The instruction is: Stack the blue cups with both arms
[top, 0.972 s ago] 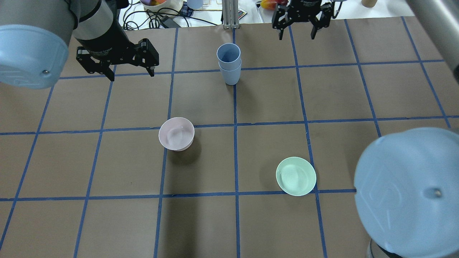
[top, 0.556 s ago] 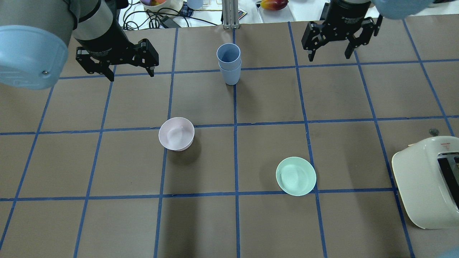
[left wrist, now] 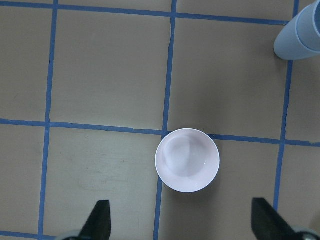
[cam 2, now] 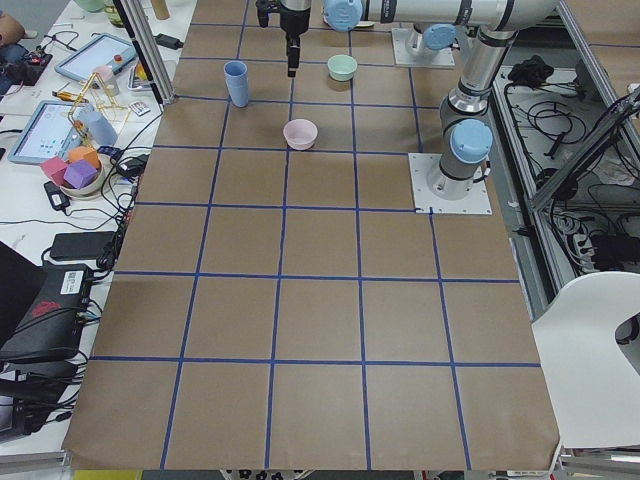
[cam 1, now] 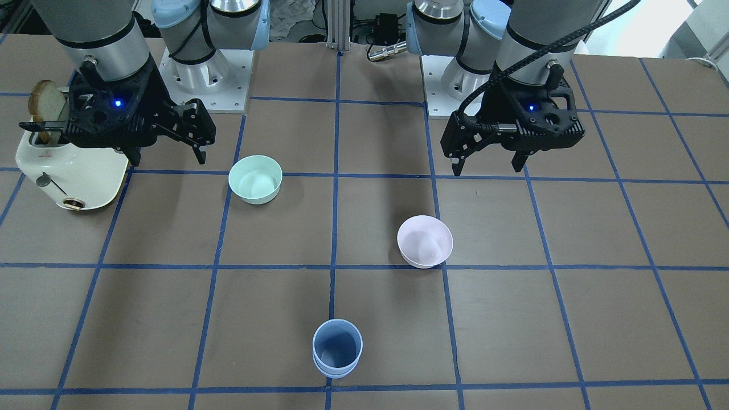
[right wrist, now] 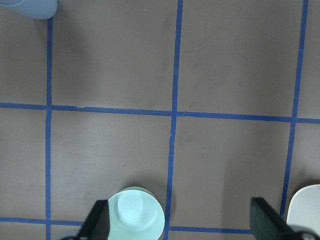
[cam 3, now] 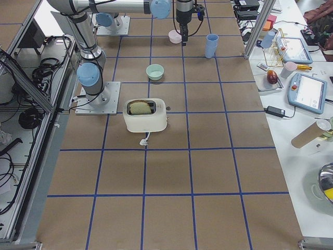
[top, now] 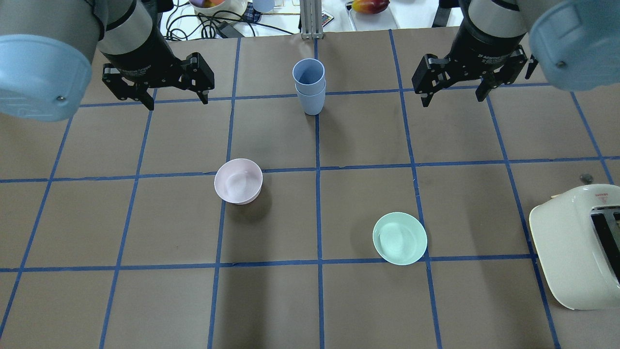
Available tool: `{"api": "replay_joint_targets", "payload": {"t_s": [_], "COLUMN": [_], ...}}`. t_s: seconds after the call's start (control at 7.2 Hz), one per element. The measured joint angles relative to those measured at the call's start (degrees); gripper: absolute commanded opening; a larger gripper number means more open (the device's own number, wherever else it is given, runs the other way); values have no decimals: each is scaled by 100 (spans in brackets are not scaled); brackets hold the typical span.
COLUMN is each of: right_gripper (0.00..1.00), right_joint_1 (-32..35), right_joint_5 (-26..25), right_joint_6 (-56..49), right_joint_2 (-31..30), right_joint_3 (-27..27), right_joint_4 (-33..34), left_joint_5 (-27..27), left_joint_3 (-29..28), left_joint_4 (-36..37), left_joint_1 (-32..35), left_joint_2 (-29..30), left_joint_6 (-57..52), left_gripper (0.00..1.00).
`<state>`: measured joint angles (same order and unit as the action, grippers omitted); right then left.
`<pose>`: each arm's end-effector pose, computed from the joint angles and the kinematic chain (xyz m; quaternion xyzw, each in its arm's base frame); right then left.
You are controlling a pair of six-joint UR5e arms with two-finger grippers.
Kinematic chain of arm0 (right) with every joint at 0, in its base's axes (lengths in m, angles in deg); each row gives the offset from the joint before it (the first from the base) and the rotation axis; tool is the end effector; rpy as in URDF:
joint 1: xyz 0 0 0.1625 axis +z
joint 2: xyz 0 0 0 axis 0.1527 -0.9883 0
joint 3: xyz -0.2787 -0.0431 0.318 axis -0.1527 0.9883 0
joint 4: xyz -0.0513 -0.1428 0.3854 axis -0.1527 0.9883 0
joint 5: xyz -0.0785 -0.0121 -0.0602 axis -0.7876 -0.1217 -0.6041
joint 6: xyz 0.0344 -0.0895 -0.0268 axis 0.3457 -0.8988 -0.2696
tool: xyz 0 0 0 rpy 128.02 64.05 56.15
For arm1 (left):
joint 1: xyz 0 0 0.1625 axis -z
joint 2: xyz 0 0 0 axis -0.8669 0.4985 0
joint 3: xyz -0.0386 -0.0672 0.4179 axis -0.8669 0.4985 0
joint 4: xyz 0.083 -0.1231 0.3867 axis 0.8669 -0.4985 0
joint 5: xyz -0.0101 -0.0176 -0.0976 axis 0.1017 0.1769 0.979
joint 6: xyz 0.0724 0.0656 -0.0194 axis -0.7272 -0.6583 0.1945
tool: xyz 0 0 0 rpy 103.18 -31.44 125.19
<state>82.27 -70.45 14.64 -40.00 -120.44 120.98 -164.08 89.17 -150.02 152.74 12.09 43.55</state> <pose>0.1423 -0.5065 0.4864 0.0374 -0.9989 0.0294 0.0025 -0.1541 -0.5082 0.4892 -0.0460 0.9970 -0.0617 0.0090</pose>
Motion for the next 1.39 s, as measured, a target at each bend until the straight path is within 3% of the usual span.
{"api": "replay_joint_targets", "payload": {"t_s": [0.42,1.39], "right_gripper": [100,100], "right_joint_1": [33,26], "right_joint_5": [-11,45], "right_joint_6": [-121,-134], "right_joint_2": [136,223], "right_joint_3": [256,239], "right_joint_4": [-47,9], "left_joint_5": [-2,-9], "left_joint_3": [0,19], "left_joint_4": [0,0], "left_joint_1": [0,8], "left_joint_2": [0,-7], "left_joint_6": [-2,-4], "left_gripper": [100,100]}}
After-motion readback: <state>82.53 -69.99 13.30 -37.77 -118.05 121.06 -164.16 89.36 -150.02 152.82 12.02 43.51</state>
